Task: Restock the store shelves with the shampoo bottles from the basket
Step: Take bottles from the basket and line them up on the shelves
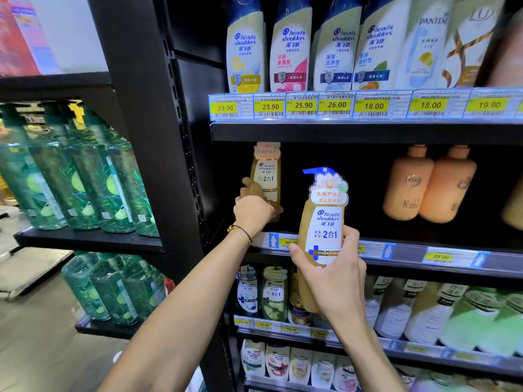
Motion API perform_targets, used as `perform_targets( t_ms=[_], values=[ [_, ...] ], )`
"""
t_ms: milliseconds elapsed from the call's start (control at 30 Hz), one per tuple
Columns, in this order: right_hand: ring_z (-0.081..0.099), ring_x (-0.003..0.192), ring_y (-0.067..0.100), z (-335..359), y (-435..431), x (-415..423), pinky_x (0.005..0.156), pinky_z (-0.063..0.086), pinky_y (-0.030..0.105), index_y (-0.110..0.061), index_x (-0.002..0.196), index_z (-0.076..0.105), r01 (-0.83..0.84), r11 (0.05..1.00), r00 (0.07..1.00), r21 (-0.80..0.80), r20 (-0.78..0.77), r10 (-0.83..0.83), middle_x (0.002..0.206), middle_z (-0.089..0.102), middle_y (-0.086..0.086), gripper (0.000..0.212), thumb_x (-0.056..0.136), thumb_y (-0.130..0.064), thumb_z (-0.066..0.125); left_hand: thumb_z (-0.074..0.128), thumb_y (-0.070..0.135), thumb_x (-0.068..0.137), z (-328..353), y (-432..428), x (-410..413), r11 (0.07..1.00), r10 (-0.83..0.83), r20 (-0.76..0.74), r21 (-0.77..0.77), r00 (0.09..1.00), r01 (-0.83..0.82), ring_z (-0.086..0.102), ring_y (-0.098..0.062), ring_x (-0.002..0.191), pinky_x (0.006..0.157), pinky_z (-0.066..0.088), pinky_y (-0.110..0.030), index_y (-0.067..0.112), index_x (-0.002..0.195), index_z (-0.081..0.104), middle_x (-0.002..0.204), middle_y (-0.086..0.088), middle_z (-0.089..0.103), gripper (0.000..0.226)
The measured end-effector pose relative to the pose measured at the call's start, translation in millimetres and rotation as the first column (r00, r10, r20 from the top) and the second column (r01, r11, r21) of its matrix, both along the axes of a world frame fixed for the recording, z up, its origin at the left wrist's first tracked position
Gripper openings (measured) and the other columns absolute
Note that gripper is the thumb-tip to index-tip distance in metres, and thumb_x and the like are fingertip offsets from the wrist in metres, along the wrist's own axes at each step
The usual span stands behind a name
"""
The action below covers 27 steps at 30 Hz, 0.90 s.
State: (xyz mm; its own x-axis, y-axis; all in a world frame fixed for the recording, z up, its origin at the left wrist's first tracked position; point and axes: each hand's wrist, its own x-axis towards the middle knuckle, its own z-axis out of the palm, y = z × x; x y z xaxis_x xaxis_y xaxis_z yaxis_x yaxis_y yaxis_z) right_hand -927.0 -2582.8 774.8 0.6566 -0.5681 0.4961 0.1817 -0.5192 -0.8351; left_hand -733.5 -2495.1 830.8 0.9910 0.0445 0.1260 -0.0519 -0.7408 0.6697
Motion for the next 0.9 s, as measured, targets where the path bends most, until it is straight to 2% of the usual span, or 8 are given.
perform_targets(
  t_ms=[167,267,400,500,600,700,800,900],
  values=[
    [0.06,0.08,-0.018,2,1,4,0.057,0.044,0.009,-0.039,0.11,0.04,-0.021,0.999,0.999,0.049,0.034,0.02,0.092,0.057,-0.051,0.064,0.068,-0.053,0.086,0.093,0.035,0.067,4,-3,3,1.0,0.004,-0.014,-0.012,1.0,-0.004,0.045,-0.039,0.135,0.105,0.044,-0.051,0.007,0.144,0.024,0.144,-0.016,0.046,0.107],
    [0.064,0.075,-0.012,9,3,7,0.059,0.045,0.006,-0.032,0.106,0.047,-0.056,0.984,0.995,0.171,0.094,0.04,0.09,0.062,-0.042,0.064,0.062,-0.063,0.082,0.089,0.043,0.07,1,6,-7,0.999,0.007,-0.022,-0.031,1.0,-0.007,0.051,-0.039,0.128,0.1,0.047,-0.051,0.01,0.14,0.029,0.139,-0.015,0.048,0.099],
    [0.065,0.067,0.001,19,5,15,0.061,0.049,0.019,-0.027,0.103,0.054,-0.18,0.892,0.968,0.415,0.236,0.086,0.082,0.069,-0.019,0.057,0.064,-0.061,0.08,0.062,0.036,0.093,-3,32,-32,0.999,-0.034,0.16,0.01,0.987,0.033,0.061,-0.04,0.108,0.089,0.053,-0.048,0.005,0.121,0.052,0.121,-0.015,0.058,0.044],
    [0.067,0.077,0.006,28,9,24,0.066,0.055,0.029,-0.02,0.114,0.053,-0.387,0.722,0.901,0.573,0.401,0.164,0.088,0.07,-0.012,0.06,0.068,-0.048,0.08,0.05,0.03,0.1,-14,53,-56,0.999,-0.046,0.314,0.004,0.948,0.047,0.061,-0.035,0.097,0.075,0.044,-0.041,0.011,0.118,0.045,0.102,-0.004,0.055,0.026],
    [0.068,0.089,0.007,35,12,38,0.076,0.057,0.028,-0.02,0.118,0.051,-0.552,0.534,0.822,0.641,0.527,0.216,0.096,0.07,-0.009,0.053,0.075,-0.035,0.078,0.046,0.025,0.103,-41,71,-82,0.992,-0.126,0.374,0.029,0.919,0.124,0.055,-0.029,0.113,0.086,0.039,-0.034,0.012,0.144,0.038,0.126,-0.008,0.052,0.044],
    [0.069,0.093,0.008,44,15,53,0.083,0.058,0.031,-0.018,0.115,0.049,-0.605,0.407,0.787,0.684,0.589,0.181,0.105,0.069,-0.002,0.038,0.087,-0.02,0.074,0.047,0.021,0.105,-67,84,-102,0.973,-0.226,0.407,0.048,0.885,0.226,0.038,-0.019,0.137,0.106,0.025,-0.018,0.008,0.158,0.023,0.151,-0.006,0.035,0.059],
    [0.07,0.098,0.01,50,15,67,0.088,0.057,0.033,-0.015,0.119,0.047,-0.609,0.411,0.785,0.678,0.59,0.191,0.11,0.068,0.002,0.035,0.094,-0.012,0.071,0.048,0.025,0.106,-82,89,-110,0.967,-0.233,0.35,-0.017,0.907,0.255,0.026,-0.012,0.146,0.108,0.015,-0.011,0.012,0.162,0.008,0.162,-0.003,0.023,0.07],
    [0.069,0.111,0.023,52,13,80,0.099,0.055,0.044,-0.012,0.125,0.045,-0.546,0.506,0.828,0.667,0.522,0.205,0.122,0.066,0.013,0.05,0.088,-0.008,0.078,0.05,0.026,0.105,-88,91,-113,0.958,-0.232,0.306,-0.091,0.923,0.271,0.023,-0.008,0.146,0.105,0.014,-0.009,0.016,0.163,0.002,0.165,0.001,0.022,0.076]
  ],
)
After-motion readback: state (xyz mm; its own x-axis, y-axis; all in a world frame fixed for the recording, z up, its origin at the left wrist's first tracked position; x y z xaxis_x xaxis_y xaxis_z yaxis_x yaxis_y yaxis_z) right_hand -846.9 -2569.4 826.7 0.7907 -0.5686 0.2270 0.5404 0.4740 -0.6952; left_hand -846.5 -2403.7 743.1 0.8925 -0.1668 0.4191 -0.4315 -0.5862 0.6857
